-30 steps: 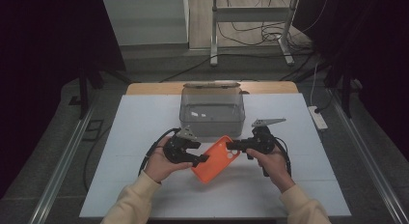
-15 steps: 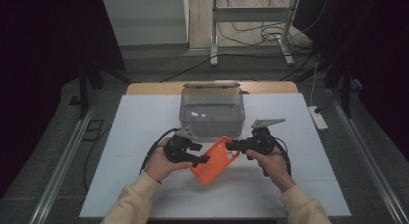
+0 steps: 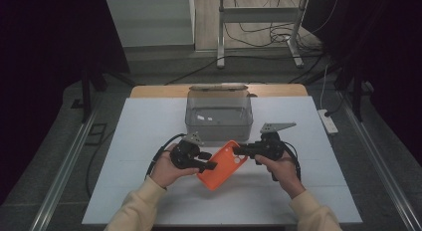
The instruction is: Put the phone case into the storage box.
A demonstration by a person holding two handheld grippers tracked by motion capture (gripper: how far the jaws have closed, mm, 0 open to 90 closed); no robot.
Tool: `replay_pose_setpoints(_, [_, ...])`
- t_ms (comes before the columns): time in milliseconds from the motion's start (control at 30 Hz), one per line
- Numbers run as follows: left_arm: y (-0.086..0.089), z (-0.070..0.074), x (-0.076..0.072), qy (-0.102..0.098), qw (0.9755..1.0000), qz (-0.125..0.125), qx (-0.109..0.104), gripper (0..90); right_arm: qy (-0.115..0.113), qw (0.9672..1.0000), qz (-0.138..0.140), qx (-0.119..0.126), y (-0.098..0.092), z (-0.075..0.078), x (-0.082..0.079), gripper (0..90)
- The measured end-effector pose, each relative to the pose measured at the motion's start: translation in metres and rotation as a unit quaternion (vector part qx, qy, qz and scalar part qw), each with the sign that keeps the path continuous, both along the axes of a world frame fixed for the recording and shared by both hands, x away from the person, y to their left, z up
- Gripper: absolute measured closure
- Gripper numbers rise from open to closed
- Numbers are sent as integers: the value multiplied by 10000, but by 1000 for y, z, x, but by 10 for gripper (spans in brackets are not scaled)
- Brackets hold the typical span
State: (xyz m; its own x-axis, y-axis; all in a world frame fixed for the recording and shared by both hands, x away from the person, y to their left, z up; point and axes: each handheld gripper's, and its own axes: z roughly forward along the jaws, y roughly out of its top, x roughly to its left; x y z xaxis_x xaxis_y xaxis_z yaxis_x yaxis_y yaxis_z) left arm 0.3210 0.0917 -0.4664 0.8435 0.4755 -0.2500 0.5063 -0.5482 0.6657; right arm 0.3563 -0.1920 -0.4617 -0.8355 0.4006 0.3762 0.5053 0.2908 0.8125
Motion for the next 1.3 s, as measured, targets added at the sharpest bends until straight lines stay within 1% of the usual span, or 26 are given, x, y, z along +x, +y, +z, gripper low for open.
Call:
replay_pose_setpoints(100, [0, 0, 0, 26, 10000, -27, -23, 575, -23, 10000, 18, 0, 0, 0, 0, 802])
replay_pose_setpoints(133, [0, 0, 0, 33, 10000, -41, -21, 604, -41, 10000, 22, 10, 0, 0, 0, 802])
replay_pose_setpoints(167, [0, 0, 0, 53, 10000, -60, -26, 604, -41, 10000, 22, 10, 0, 0, 0, 802])
replay_pose_setpoints(200, [1, 0, 0, 71, 9999, -73, -43, 630, -48, 10000, 26, 10, 0, 0, 0, 802])
replay_pose_setpoints(467, [1, 1, -1, 47, 9999, -68, -62, 731, -70, 10000, 48, 2, 1, 0, -1, 800])
replay_pose_setpoints(700, [2, 1, -1, 76, 9999, -97, -93, 775, -91, 9999, 51, -4, 1, 0, -1, 797])
replay_pose_setpoints(900, [3, 2, -1, 128, 9997, -109, -158, 796, -107, 9999, 49, 1, 1, 0, 0, 794])
replay_pose_setpoints(1067, [3, 1, 0, 151, 9996, -110, -203, 797, -149, 9999, 59, 10, 1, 0, -1, 795])
replay_pose_setpoints(1133, [3, 1, 0, 143, 9996, -101, -220, 776, -154, 9999, 54, 14, 1, 1, -1, 798])
replay_pose_setpoints(1167, [3, 0, 0, 150, 9996, -135, -207, 746, -139, 9999, 42, 24, 1, 1, -1, 800])
replay_pose_setpoints(1300, [0, -1, 0, 158, 9995, -157, -220, 728, -151, 9999, 78, 22, 2, 0, -1, 801])
